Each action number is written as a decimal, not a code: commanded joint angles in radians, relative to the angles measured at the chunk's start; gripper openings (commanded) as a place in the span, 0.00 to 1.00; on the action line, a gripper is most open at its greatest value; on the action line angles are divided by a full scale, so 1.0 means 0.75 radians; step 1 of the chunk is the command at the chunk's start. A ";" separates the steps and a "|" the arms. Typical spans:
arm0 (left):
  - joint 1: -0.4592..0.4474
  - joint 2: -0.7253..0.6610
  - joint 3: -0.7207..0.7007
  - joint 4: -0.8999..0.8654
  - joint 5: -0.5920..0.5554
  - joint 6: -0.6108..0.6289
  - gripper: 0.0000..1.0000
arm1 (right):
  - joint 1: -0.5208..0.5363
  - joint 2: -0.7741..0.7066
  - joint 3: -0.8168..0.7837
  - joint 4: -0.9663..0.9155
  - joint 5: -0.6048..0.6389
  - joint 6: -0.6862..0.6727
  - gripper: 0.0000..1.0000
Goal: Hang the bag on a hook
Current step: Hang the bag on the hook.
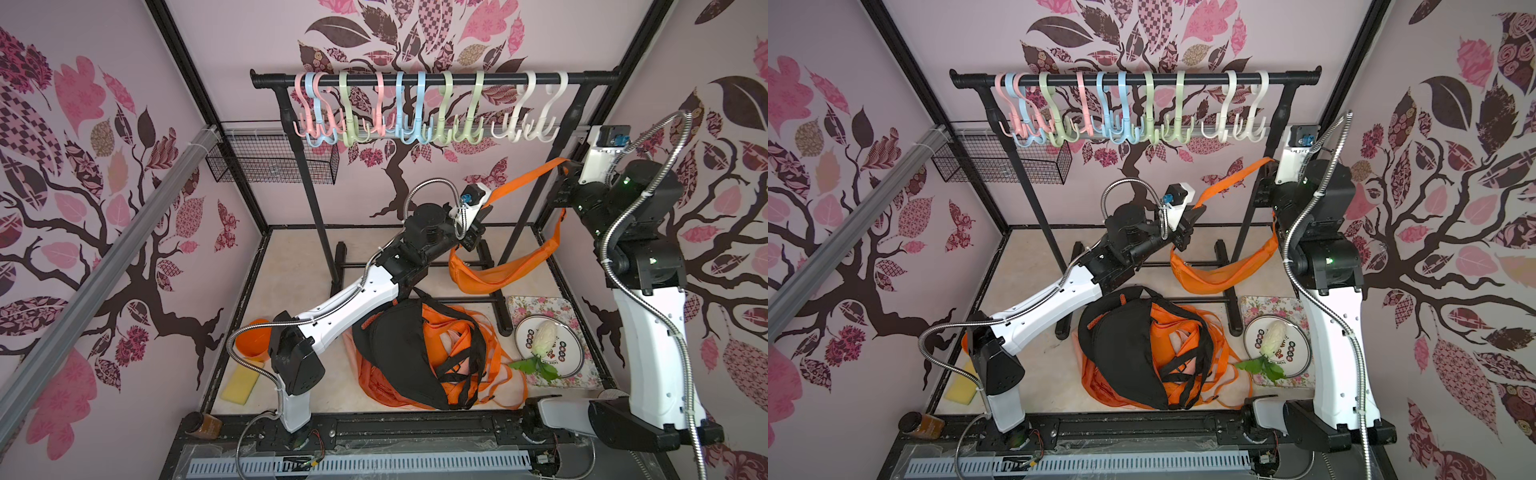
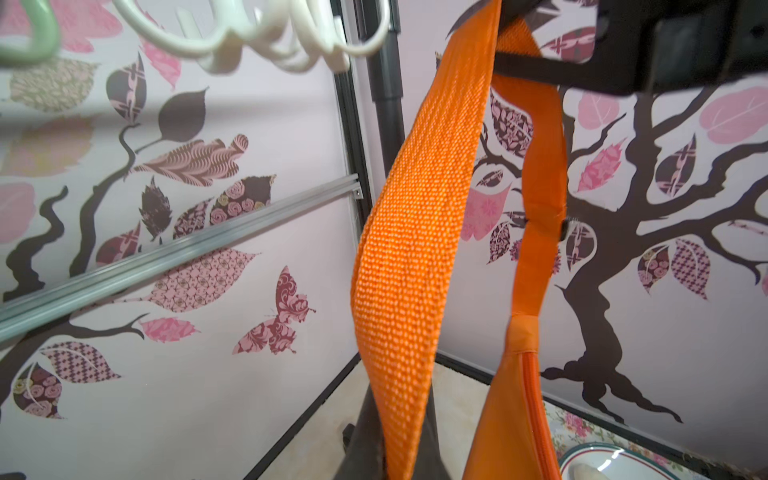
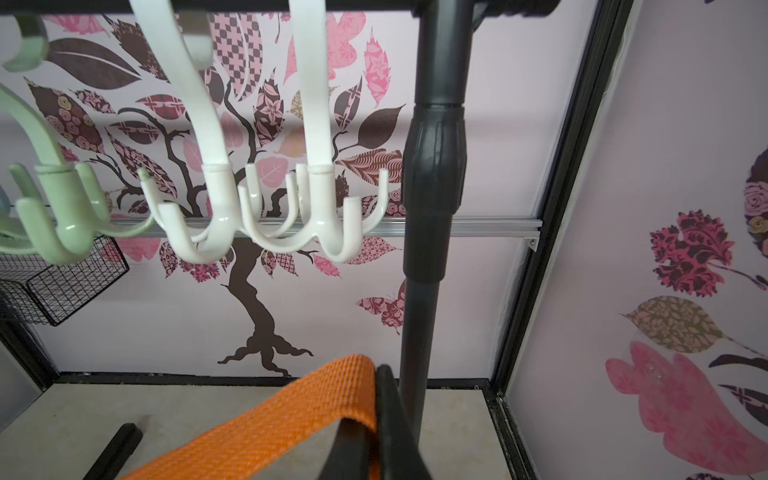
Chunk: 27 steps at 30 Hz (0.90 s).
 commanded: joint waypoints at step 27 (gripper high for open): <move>-0.023 0.366 1.055 -0.768 0.138 -0.050 0.00 | -0.116 0.386 0.670 -0.061 -0.150 0.100 0.00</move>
